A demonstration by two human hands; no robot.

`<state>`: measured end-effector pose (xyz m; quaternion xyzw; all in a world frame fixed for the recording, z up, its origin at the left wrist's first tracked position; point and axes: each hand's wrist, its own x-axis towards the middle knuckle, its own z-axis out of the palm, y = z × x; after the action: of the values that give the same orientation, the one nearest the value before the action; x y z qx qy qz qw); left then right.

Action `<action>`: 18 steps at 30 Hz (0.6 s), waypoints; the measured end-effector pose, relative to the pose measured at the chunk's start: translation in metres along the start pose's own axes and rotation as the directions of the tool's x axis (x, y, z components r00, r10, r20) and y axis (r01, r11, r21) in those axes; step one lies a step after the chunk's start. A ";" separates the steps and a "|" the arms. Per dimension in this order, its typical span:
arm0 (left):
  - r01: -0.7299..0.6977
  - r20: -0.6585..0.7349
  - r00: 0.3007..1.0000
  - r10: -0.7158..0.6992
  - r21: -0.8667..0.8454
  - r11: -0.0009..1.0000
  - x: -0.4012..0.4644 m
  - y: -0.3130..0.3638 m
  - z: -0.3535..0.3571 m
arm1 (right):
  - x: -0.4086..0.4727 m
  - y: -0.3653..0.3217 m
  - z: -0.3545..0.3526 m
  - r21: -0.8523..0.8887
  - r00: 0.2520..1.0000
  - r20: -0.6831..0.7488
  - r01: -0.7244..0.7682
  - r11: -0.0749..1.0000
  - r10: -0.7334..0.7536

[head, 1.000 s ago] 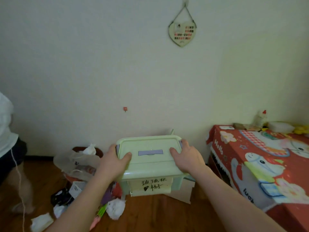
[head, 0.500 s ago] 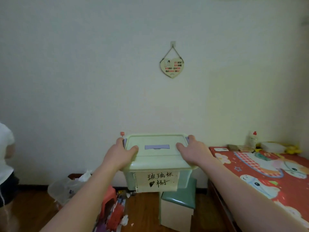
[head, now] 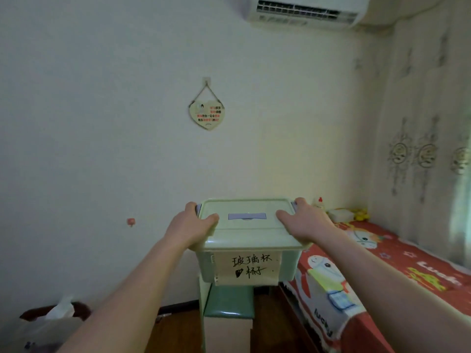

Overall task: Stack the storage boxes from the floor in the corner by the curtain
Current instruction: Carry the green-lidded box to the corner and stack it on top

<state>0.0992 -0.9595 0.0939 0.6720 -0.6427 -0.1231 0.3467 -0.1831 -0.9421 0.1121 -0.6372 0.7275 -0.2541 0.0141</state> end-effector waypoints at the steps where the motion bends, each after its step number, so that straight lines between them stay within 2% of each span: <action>1: -0.018 0.017 1.000 0.018 -0.007 1.000 0.002 0.005 0.004 | -0.004 0.006 -0.005 -0.012 1.000 -0.009 -0.020 1.000 0.020; 8: -0.156 0.157 0.973 0.170 -0.098 0.983 -0.005 0.056 0.044 | -0.045 0.056 -0.047 -0.084 0.975 -0.081 -0.215 0.973 0.209; 13: -0.282 0.289 0.905 0.313 -0.145 0.948 -0.032 0.101 0.077 | -0.096 0.100 -0.080 -0.115 0.922 -0.160 -0.371 0.921 0.351; 18: -0.362 0.346 0.841 0.415 -0.210 0.908 -0.063 0.141 0.104 | -0.152 0.131 -0.109 -0.114 0.874 -0.198 -0.469 0.876 0.443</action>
<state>-0.0836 -0.9222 0.0884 0.4650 -0.8108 -0.2227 0.2771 -0.3123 -0.7544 0.1100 -0.4228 0.8739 -0.2370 -0.0372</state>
